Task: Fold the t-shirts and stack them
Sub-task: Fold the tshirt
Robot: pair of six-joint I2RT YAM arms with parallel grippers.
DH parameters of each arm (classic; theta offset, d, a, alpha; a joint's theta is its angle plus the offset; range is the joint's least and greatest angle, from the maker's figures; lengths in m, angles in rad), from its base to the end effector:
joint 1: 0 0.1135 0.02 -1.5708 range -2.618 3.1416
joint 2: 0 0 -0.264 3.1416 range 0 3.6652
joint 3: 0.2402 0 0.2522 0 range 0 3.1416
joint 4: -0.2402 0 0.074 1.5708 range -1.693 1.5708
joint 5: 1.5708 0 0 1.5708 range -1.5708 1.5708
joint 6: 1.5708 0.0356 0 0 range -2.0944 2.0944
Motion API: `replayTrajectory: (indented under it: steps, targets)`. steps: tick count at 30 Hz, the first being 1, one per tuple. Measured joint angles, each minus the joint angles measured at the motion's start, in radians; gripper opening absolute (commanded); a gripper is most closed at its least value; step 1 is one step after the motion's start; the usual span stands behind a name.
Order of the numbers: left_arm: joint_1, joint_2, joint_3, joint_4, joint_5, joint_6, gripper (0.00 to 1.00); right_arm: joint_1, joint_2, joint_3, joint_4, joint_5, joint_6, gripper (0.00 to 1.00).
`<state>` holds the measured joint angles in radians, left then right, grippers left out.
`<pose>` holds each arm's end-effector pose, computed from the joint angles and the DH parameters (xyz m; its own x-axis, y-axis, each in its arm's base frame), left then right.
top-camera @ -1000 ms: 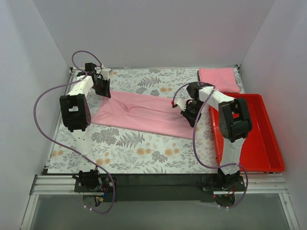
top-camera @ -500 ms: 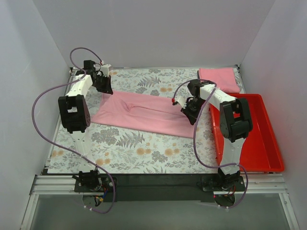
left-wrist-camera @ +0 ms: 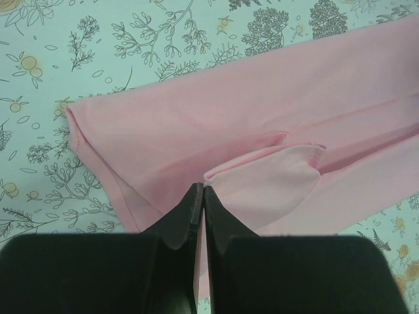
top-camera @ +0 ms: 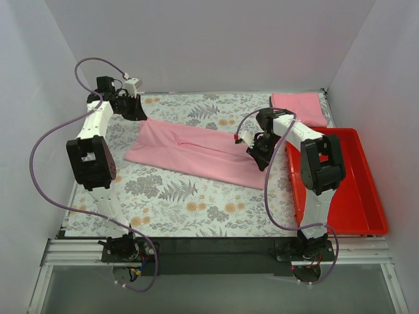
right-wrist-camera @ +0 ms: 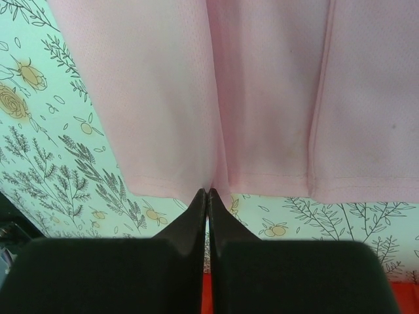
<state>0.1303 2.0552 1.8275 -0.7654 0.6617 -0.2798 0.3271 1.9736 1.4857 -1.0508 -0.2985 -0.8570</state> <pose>0.4499 0.0369 0.2648 -0.8619 -0.3327 -0.3827 -0.0081 0.7637 -0.6455 0.3484 0.1293 0.1866 -0.3808 -0.8921 -0.2432 -0.9223 0.3479 0.1682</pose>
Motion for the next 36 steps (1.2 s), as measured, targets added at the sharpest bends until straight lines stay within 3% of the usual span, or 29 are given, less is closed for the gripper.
replayTrajectory:
  steps: [16,17,18,20,23,28,36]
  targets:
    - [-0.001,0.125,0.079,0.041,0.000,-0.034,0.00,-0.012,0.062,0.096,-0.003,0.011,-0.004,0.01]
    - [-0.002,0.134,0.082,0.041,-0.005,-0.036,0.04,-0.012,0.069,0.099,-0.003,0.011,-0.004,0.07]
    - [-0.002,0.146,0.087,0.040,-0.012,-0.039,0.09,-0.013,0.080,0.104,-0.003,0.013,-0.002,0.23]
    - [-0.002,0.168,0.101,0.040,-0.028,-0.047,0.20,-0.013,0.097,0.107,-0.003,0.021,0.006,0.38]
    - [-0.002,0.201,0.126,0.043,-0.062,-0.064,0.25,-0.013,0.109,0.113,-0.005,0.038,0.014,0.42]
    - [0.000,0.174,0.079,0.059,-0.108,-0.098,0.28,-0.013,0.106,0.161,-0.015,0.034,0.038,0.43]
    - [0.004,-0.087,-0.188,0.058,-0.119,-0.165,0.21,-0.013,0.122,0.324,-0.027,-0.011,0.111,0.38]
